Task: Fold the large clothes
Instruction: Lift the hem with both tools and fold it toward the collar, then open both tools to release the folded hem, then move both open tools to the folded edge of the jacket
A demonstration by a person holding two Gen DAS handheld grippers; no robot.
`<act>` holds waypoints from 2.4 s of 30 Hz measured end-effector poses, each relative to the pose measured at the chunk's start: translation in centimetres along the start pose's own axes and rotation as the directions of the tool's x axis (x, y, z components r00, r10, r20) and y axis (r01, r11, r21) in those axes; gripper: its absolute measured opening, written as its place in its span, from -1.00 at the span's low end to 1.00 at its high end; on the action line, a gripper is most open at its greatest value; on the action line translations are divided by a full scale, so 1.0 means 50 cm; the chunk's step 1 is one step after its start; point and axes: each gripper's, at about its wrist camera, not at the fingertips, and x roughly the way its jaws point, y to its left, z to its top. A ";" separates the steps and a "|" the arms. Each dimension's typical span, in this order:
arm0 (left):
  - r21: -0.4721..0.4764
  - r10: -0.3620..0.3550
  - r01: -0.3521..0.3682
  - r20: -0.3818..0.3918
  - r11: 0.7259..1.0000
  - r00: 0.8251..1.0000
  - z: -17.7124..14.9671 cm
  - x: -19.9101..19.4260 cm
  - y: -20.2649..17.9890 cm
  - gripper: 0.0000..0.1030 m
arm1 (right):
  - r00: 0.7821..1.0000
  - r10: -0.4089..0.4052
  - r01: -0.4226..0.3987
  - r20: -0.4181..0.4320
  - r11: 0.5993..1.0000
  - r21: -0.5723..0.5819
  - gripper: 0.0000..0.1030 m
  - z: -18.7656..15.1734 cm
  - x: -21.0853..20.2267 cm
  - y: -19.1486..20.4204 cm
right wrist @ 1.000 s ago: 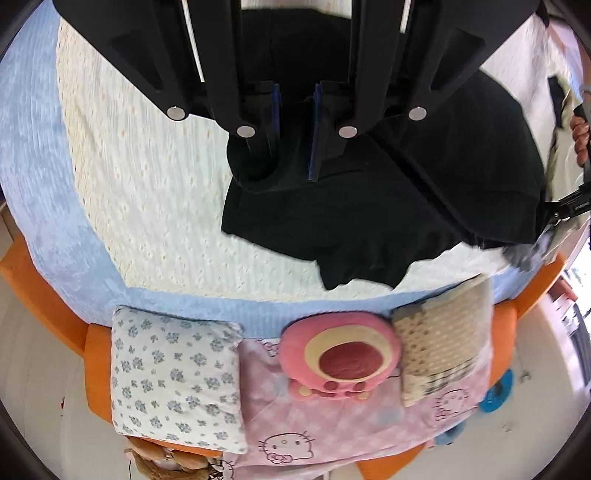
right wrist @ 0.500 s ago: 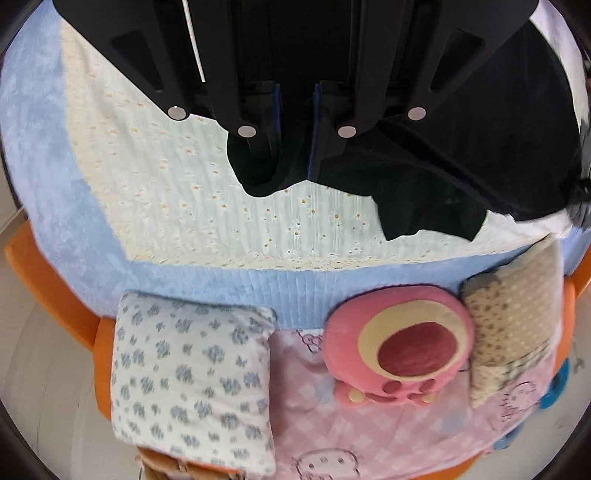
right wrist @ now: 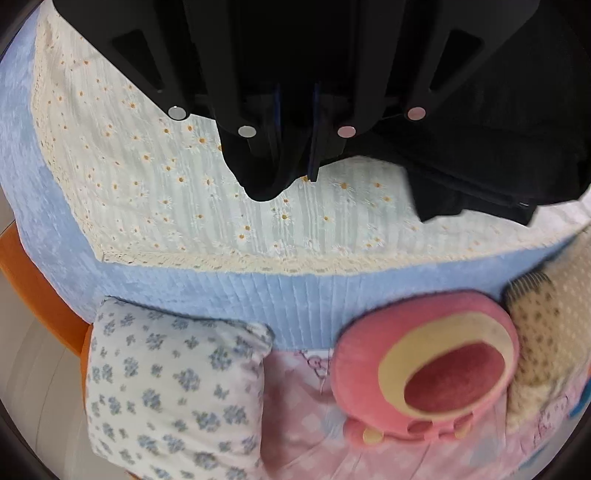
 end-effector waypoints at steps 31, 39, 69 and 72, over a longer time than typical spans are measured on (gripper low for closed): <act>0.111 0.140 -0.158 0.155 0.981 0.978 -0.001 -0.342 -0.092 0.94 | 0.997 0.082 -0.081 0.011 0.992 -0.097 0.90 -0.025 -0.334 -0.063; 0.201 -0.011 0.001 0.047 0.980 0.999 -0.214 -0.361 -0.187 0.94 | 0.974 0.227 -0.221 0.016 0.960 -0.170 0.74 -0.205 -0.396 0.043; 0.090 0.047 -0.033 -0.162 0.995 0.986 -0.398 -0.159 -0.063 0.94 | 0.990 0.084 -0.105 -0.117 0.978 -0.181 0.14 -0.422 -0.250 -0.073; 0.109 0.075 -0.058 -0.168 0.992 0.983 -0.396 -0.153 -0.072 0.94 | 0.993 0.072 -0.088 -0.089 0.976 -0.198 0.15 -0.434 -0.239 -0.065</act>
